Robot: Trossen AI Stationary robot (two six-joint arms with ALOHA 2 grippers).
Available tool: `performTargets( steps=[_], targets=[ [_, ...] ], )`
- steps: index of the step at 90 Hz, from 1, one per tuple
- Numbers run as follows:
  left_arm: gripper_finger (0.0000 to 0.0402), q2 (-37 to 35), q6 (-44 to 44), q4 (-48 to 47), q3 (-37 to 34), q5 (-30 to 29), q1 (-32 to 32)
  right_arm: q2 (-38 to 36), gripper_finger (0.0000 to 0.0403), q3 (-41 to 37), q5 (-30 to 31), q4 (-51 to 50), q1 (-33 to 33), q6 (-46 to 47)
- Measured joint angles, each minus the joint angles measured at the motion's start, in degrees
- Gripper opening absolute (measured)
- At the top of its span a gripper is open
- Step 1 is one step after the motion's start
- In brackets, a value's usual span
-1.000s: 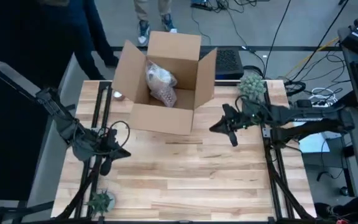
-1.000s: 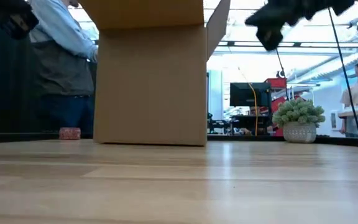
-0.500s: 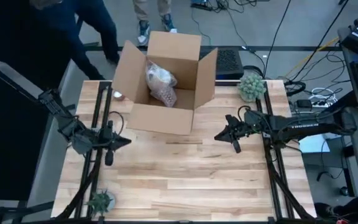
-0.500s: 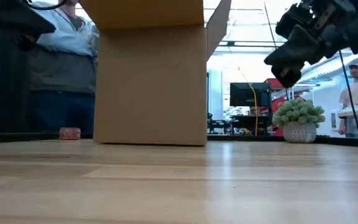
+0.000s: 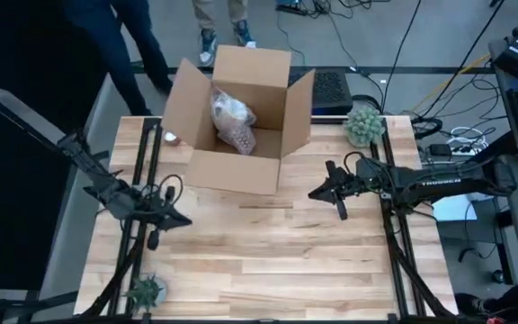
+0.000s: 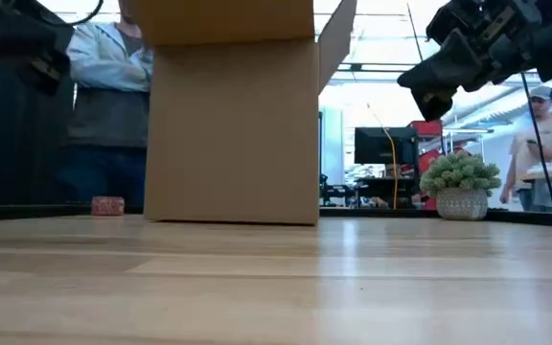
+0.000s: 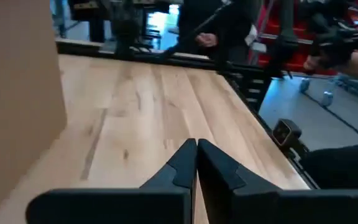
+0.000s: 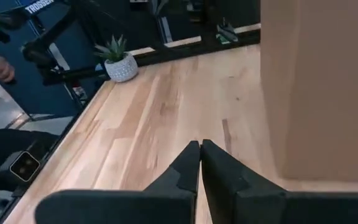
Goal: Wrap mug
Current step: Return to Home Position
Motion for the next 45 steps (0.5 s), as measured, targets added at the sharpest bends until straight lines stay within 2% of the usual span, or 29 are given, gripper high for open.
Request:
performTargets(
  steps=[21, 35, 45],
  targets=[
    [0.0, -7.75, 5.45, 8.9, -6.13, 17.14, 9.52, 0.0, 0.0, 0.0, -0.13, 3.26, 0.02, -1.17],
    [0.0, -11.08, 5.84, 8.22, -8.25, 23.81, 17.05, 0.43, 0.0, 0.0, -0.37, 5.11, 0.0, -3.21],
    [0.0, -12.15, 6.76, 7.6, -8.95, 25.56, 22.69, 1.76, 0.0, -0.91, -0.39, 8.6, 0.0, -3.73]
  ],
)
